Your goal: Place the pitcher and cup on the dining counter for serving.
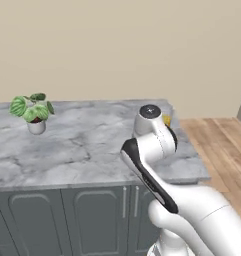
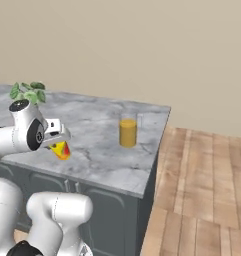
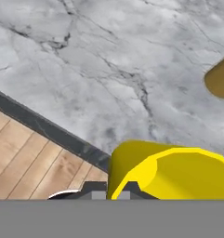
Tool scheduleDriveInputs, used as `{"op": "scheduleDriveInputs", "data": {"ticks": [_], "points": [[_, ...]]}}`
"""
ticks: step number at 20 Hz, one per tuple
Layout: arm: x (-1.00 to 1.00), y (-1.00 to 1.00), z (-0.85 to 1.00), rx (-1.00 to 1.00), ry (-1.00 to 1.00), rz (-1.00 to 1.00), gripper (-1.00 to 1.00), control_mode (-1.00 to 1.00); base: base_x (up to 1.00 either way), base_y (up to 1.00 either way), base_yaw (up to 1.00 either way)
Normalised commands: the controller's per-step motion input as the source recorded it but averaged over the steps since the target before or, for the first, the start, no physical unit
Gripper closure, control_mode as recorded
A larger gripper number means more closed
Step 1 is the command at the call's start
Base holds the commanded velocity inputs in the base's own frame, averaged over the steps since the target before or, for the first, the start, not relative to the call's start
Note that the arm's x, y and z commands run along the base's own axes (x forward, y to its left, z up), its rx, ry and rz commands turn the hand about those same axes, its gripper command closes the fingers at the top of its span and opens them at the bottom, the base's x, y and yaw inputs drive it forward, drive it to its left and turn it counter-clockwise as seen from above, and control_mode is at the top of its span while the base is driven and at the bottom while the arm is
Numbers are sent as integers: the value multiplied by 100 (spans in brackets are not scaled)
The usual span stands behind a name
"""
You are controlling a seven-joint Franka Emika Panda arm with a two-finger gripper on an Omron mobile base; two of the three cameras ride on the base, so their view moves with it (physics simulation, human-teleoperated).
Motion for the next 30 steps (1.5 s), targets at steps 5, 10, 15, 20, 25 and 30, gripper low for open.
{"op": "scheduleDriveInputs", "data": {"ticks": [5, 10, 15, 20, 25, 30], "points": [[0, 1, 0, 2, -1, -1, 100, -100, -1, 20, -22], [22, 19, 0, 0, 0, -2, 100, -100, 0, 0, 0], [81, 54, 0, 1, 5, -8, 100, -100, 0, 0, 0], [100, 56, 0, 5, 18, -12, 100, -100, 0, 0, 0], [86, 16, 0, 15, 28, -4, 100, -100, 0, 0, 0], [11, 5, -10, 1, 4, 0, 100, -100, 0, 0, 0]]}}
